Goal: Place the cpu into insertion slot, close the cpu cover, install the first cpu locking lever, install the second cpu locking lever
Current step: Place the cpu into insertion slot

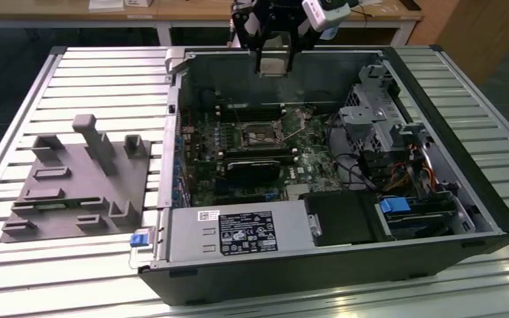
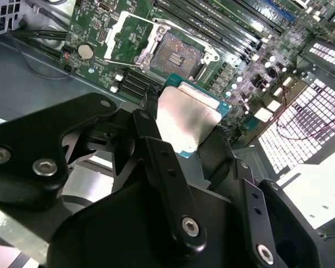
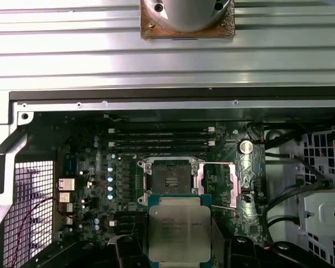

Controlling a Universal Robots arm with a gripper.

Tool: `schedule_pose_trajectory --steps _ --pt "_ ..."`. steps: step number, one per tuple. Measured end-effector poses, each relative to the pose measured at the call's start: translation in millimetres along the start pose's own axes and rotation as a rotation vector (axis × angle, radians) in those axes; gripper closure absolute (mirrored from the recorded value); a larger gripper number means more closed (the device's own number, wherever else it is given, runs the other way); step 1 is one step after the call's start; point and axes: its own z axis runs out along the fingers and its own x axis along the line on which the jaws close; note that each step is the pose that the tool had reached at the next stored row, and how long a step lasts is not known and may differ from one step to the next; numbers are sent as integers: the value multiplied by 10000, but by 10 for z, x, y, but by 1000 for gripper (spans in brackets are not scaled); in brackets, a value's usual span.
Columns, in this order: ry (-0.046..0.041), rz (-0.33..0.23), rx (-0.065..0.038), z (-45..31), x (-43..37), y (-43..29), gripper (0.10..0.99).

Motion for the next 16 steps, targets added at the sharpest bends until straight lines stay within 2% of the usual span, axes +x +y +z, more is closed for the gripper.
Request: schedule_pose_trajectory --steps 16 --pt "-21 239 -5 0 0 0 549"
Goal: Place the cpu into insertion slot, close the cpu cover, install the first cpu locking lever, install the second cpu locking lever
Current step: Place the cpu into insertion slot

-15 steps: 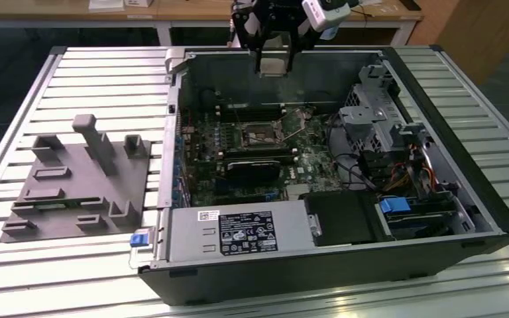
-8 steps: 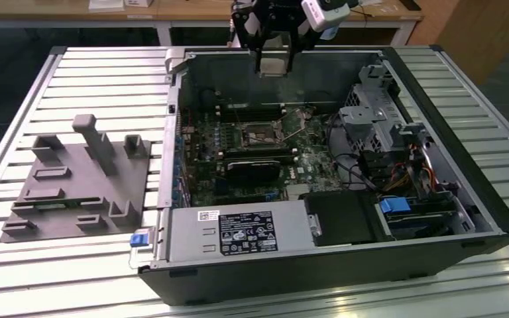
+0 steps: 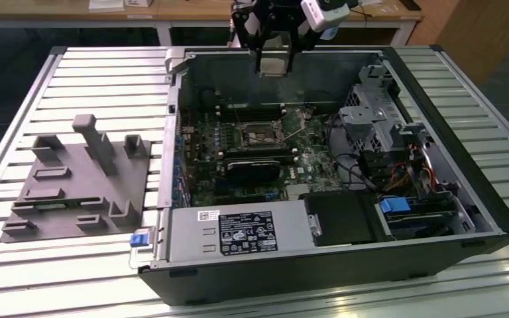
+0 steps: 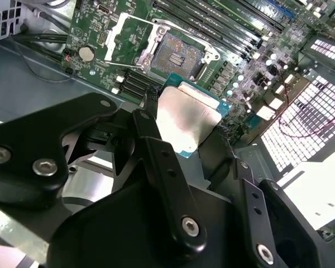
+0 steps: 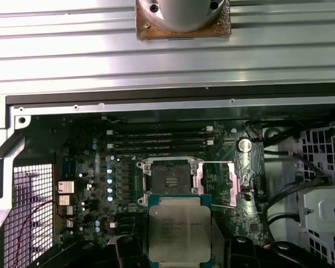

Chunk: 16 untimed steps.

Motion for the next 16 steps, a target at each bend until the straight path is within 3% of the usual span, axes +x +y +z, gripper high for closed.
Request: schedule_pose_trajectory --steps 16 --pt "-16 175 -3 0 0 0 549"
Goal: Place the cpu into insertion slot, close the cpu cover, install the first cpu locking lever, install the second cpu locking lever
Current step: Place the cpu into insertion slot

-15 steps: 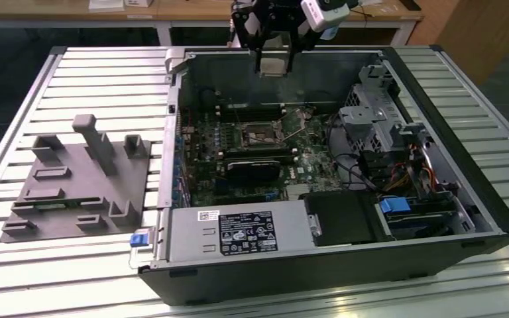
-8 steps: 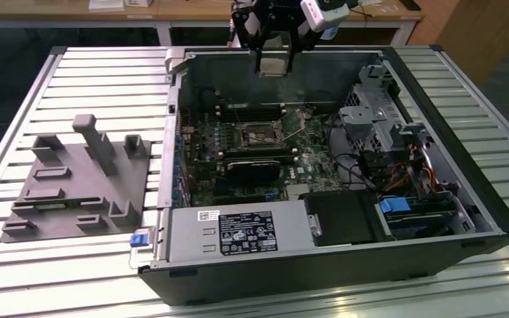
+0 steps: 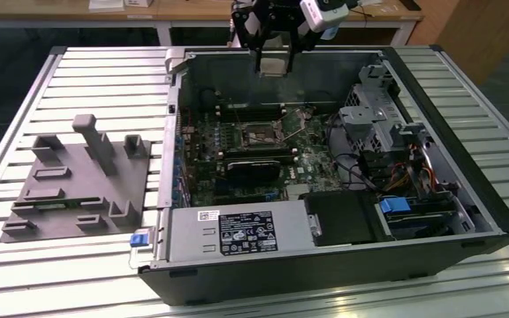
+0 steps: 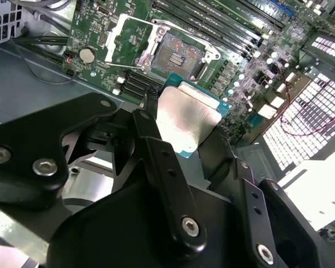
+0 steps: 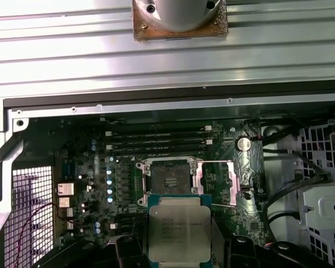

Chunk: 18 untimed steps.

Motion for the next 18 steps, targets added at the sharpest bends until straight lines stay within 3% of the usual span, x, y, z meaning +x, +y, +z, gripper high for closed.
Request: schedule_pose_trajectory --steps 18 --pt "-21 242 -4 0 0 0 549"
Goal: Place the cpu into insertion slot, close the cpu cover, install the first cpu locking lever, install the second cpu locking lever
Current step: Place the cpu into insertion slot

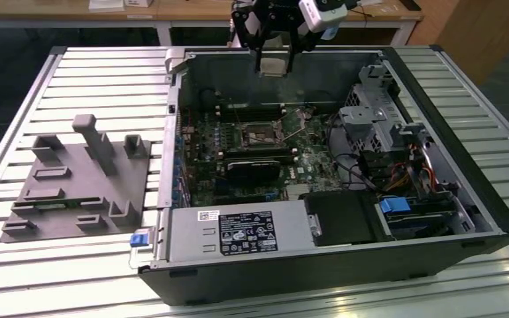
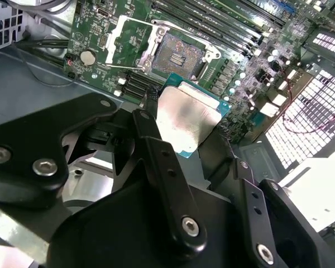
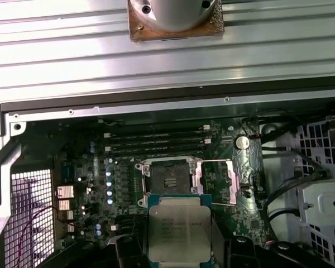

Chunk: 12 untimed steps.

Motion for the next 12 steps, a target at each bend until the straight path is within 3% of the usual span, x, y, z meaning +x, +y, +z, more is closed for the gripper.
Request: schedule_pose_trajectory --steps 12 --pt "-15 159 -3 0 0 0 549"
